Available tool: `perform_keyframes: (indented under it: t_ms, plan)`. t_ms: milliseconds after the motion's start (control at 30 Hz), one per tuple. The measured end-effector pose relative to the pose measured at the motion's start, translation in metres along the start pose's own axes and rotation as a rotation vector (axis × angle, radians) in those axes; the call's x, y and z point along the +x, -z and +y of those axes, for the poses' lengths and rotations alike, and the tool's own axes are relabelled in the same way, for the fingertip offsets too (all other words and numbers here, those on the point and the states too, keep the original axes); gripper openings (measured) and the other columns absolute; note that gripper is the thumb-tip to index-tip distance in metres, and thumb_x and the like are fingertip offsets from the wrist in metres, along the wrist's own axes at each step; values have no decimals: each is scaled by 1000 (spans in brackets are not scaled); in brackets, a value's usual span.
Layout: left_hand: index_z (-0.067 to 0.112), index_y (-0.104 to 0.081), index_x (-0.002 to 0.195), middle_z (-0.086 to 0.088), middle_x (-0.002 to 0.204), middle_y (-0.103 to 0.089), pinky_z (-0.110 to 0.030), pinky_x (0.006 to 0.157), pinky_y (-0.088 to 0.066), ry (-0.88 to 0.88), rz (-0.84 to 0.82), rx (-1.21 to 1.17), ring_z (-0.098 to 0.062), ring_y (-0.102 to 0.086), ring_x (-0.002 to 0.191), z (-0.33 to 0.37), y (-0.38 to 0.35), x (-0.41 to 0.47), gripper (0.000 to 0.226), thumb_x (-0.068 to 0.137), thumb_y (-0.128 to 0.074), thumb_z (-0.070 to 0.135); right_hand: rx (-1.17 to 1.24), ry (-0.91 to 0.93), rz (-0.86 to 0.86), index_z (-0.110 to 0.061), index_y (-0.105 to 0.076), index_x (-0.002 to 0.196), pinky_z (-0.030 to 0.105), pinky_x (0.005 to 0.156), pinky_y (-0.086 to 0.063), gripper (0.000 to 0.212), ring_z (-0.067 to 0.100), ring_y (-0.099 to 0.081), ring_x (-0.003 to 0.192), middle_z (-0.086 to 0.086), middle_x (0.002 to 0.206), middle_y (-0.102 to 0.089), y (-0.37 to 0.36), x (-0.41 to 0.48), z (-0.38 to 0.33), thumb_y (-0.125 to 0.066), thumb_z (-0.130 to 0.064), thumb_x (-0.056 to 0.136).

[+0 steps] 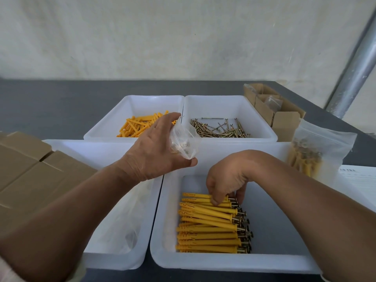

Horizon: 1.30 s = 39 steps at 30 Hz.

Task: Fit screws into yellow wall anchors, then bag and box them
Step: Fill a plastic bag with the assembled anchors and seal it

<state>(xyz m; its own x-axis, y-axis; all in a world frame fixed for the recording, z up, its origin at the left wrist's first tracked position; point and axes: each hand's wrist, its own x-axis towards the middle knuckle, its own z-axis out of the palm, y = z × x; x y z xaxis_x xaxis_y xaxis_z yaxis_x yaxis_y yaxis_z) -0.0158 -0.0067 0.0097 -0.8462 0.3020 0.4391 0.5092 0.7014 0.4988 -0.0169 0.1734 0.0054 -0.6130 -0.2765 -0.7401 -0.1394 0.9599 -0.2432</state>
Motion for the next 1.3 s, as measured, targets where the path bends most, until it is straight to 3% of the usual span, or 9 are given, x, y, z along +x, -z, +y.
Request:
perform_keyframes:
  t_ms: [200, 333, 433, 567, 733, 900, 1067, 1200, 1300]
  plan:
    - [17, -39, 140, 5, 117, -52, -25, 89, -41, -2, 2, -13, -15, -50, 107, 0, 0, 0, 98, 58, -87, 43, 42, 66, 55, -5, -58, 103, 29, 65, -57, 13, 16, -55, 69, 7, 83, -55, 8, -9, 5, -59, -17, 97]
    - [17, -40, 139, 5, 119, -53, -25, 89, -42, -4, 9, -21, -13, -50, 106, 0, -1, 0, 98, 58, -88, 43, 127, 82, 114, -6, -56, 119, 31, 63, -57, 23, 17, -60, 62, 9, 83, -60, 11, -12, 7, -58, -14, 98]
    - [17, -40, 139, 5, 117, -53, -24, 87, -42, -6, 12, -27, -13, -50, 105, 0, -1, 0, 97, 58, -88, 42, 132, 118, 225, -6, -57, 119, 25, 55, -55, 22, 14, -59, 59, 6, 82, -60, 13, -16, 4, -56, -13, 98]
    - [18, -42, 137, 8, 114, -53, -15, 81, -39, -15, 18, -40, -10, -51, 102, 0, 0, 0, 95, 58, -89, 39, 93, 155, 518, -15, -64, 102, 25, 54, -53, 16, 18, -64, 63, 5, 85, -68, 21, -27, -1, -50, -17, 95]
    - [18, -40, 139, 6, 121, -54, -21, 88, -44, -14, 13, -38, -12, -51, 108, -1, 0, 0, 97, 58, -89, 41, 131, 128, 1012, -17, -69, 86, 27, 56, -44, 17, 18, -62, 75, 1, 83, -68, 33, -40, 2, -55, -26, 87]
    - [18, -38, 141, 4, 124, -53, -30, 93, -46, 10, 5, -11, -15, -51, 110, -1, 0, 0, 102, 57, -87, 46, 460, 199, 1376, -22, -61, 66, 22, 48, -32, 13, 1, -49, 49, -14, 52, -58, 44, -48, 15, -59, -31, 76]
    - [19, -38, 142, 4, 126, -52, -29, 93, -45, 16, 6, 0, -15, -50, 111, -1, -1, 0, 102, 57, -87, 48, 744, 374, 1304, -22, -60, 64, 28, 51, -32, 14, 9, -36, 39, -10, 41, -44, 45, -46, 11, -54, -34, 58]
    - [18, -38, 141, 4, 127, -52, -31, 93, -46, 7, 4, -5, -15, -51, 113, -2, -1, 0, 101, 57, -89, 44, 644, 403, 1219, -28, -62, 67, 26, 50, -33, 16, 3, -39, 39, -14, 46, -52, 33, -35, -2, -51, -37, 60]
    - [20, -37, 141, 7, 127, -51, -18, 87, -42, 2, 9, -12, -11, -49, 111, -2, -2, 0, 102, 57, -89, 44, 584, 445, 1169, -29, -60, 64, 23, 50, -33, 11, 0, -45, 45, -19, 52, -55, 26, -29, -8, -56, -34, 72]
